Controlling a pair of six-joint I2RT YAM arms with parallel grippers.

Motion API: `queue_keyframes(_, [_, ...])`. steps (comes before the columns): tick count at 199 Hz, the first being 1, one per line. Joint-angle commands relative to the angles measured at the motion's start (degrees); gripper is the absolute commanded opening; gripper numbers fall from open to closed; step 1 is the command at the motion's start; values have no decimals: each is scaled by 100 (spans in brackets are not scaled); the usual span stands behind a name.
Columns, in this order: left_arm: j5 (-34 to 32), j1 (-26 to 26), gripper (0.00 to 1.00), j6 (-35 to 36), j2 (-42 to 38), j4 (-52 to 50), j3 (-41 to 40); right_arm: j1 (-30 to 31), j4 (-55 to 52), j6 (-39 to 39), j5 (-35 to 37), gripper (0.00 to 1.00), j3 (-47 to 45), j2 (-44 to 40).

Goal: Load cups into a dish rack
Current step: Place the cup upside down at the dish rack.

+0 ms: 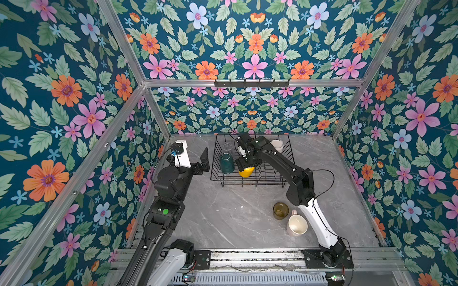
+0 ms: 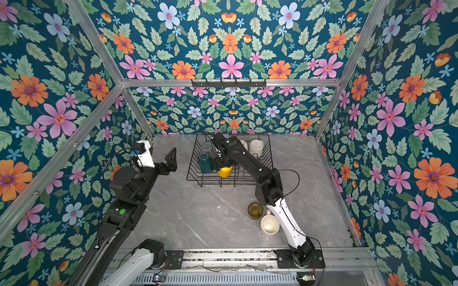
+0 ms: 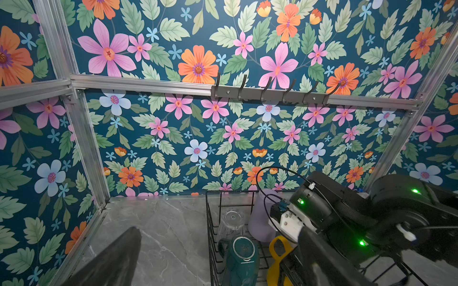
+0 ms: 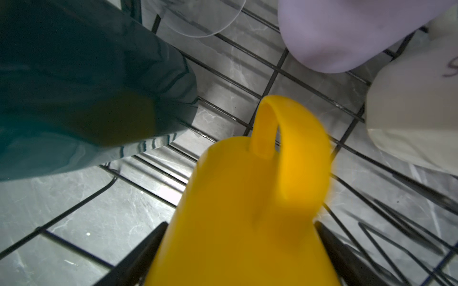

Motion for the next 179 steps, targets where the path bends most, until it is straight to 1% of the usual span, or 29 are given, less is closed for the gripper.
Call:
queue_keyframes(1, [43,12,100,5,6,112,20,14,12,62,-29,87,9,-83])
queue_keyframes(65, [35,8,100,-4,15,104,20,14,26,93,8,87,5,-159])
queue_keyframes(109, [-29,11,100,5,24,84,41,12,464,137,-49,88,-390,-706])
queue_keyframes(131, [-97,12,100,5,33,51,45,14,841,199,63,88,-841,-1130])
queue_keyframes(154, [-161,9,100,9,41,23,62,11,1397,307,176,88,-1598,-1783])
queue_keyframes(169, [-186,13,100,7,67,12,69,14,1932,425,181,88,-2338,-2325])
queue_keyframes(179, [-188,6,100,1,92,-3,79,12,2399,528,179,88,-3016,-2819])
